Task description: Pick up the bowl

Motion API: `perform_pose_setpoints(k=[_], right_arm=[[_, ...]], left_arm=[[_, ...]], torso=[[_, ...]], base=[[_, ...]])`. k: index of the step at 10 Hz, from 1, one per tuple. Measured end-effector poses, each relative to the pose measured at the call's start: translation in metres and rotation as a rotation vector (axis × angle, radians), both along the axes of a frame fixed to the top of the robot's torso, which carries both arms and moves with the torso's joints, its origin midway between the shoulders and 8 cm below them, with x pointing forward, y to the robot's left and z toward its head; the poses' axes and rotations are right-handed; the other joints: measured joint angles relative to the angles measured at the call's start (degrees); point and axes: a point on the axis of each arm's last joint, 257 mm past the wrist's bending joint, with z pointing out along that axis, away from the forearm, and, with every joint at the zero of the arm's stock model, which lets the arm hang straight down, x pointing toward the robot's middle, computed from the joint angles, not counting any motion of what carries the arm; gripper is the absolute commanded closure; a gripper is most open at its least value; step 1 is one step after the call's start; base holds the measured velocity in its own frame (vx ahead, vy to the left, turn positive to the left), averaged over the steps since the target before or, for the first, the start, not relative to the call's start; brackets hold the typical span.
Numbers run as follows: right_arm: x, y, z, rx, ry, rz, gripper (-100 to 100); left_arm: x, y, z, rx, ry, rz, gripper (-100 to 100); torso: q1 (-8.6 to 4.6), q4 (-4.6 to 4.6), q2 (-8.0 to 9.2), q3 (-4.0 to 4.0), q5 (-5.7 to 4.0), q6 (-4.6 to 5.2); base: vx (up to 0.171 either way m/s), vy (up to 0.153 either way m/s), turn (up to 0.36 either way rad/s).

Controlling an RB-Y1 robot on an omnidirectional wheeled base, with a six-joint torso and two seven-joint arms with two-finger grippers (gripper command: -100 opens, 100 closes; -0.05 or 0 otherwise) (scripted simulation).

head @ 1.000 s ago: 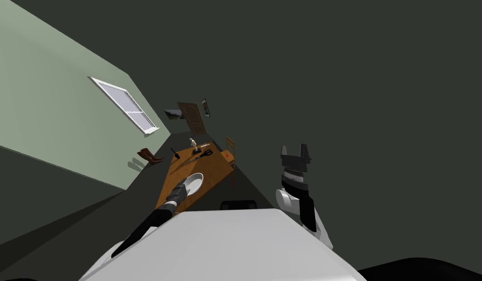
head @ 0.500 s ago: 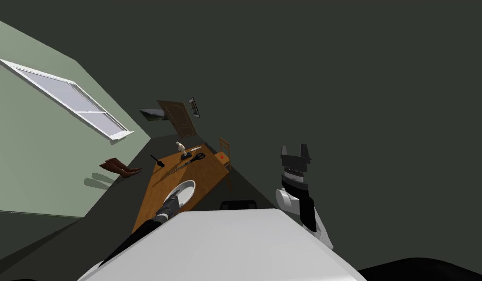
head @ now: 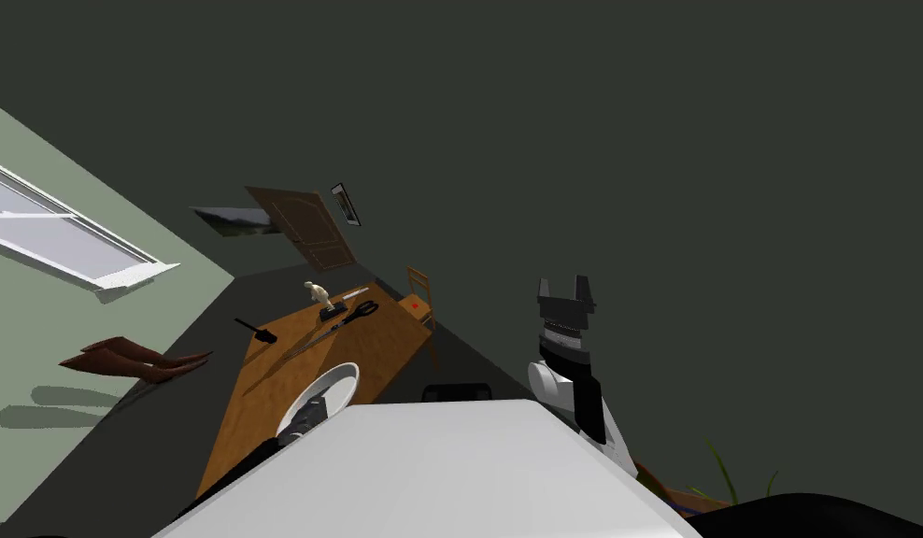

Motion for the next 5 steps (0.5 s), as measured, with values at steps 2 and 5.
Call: perform_pose_setpoints(k=[2, 5], right_arm=[[0.000, 0.000, 0.000, 0.000, 0.000, 0.000, 0], [0.000, 0.000, 0.000, 0.000, 0.000, 0.000, 0]], left_arm=[[-0.042, 0.009, -0.016, -0.049, 0.076, 0.077, -100], [-0.090, 0.010, -0.040, -0.119, 0.172, 0.184, -100]], torso=[[0.03, 0.00, 0.00, 0.00, 0.00, -0.03], [0.04, 0.01, 0.04, 0.02, 0.01, -0.03]], base=[[0.019, 0.063, -0.265], [0.004, 0.063, -0.258]])
